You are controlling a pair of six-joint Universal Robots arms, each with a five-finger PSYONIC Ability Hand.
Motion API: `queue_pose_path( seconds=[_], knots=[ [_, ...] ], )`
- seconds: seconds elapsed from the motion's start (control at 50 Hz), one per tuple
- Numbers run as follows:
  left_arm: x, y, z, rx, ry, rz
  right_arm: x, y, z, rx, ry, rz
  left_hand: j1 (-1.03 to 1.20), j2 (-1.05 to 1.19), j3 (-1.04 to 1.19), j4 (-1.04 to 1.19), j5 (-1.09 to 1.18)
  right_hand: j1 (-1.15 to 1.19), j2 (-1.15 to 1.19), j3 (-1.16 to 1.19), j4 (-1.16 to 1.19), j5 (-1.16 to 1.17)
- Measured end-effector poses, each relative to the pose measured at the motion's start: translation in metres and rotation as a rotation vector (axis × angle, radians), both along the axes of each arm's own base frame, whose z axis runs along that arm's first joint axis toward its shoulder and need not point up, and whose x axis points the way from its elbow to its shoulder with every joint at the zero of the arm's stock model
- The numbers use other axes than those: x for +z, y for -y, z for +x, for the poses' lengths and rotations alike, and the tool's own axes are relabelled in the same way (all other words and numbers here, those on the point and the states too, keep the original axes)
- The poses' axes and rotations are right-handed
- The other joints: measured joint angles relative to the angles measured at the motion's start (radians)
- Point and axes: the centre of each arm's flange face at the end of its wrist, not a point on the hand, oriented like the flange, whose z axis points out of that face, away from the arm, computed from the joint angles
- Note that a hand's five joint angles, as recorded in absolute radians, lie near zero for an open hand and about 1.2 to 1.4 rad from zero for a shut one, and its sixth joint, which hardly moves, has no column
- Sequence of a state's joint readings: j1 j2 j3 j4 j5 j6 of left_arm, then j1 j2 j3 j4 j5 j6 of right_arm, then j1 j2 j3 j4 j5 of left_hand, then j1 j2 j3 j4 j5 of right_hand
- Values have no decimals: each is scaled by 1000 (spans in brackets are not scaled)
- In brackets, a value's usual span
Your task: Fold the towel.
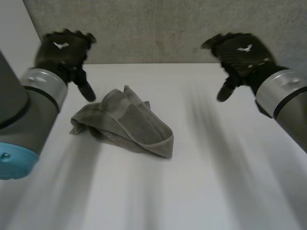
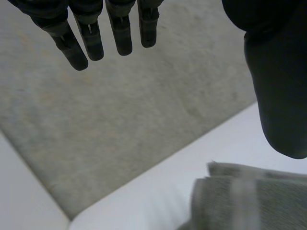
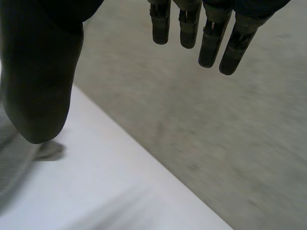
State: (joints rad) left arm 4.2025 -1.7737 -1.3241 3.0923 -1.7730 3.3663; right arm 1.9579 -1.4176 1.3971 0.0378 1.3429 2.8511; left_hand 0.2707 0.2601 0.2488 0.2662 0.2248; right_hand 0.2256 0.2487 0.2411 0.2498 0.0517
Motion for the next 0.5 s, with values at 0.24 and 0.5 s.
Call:
queue_pose_path(
  seconds=[0.24,0.5],
  knots=[
    [-84,47,-26,-116,153,48,-60,5,38,339,-194,1,3,7,8,3,35,0,0,0,0,0],
    [-164,78,-43,-144,399,10,-149,17,67,395,-408,44,95,107,119,101,151,56,3,33,18,61]
  ],
)
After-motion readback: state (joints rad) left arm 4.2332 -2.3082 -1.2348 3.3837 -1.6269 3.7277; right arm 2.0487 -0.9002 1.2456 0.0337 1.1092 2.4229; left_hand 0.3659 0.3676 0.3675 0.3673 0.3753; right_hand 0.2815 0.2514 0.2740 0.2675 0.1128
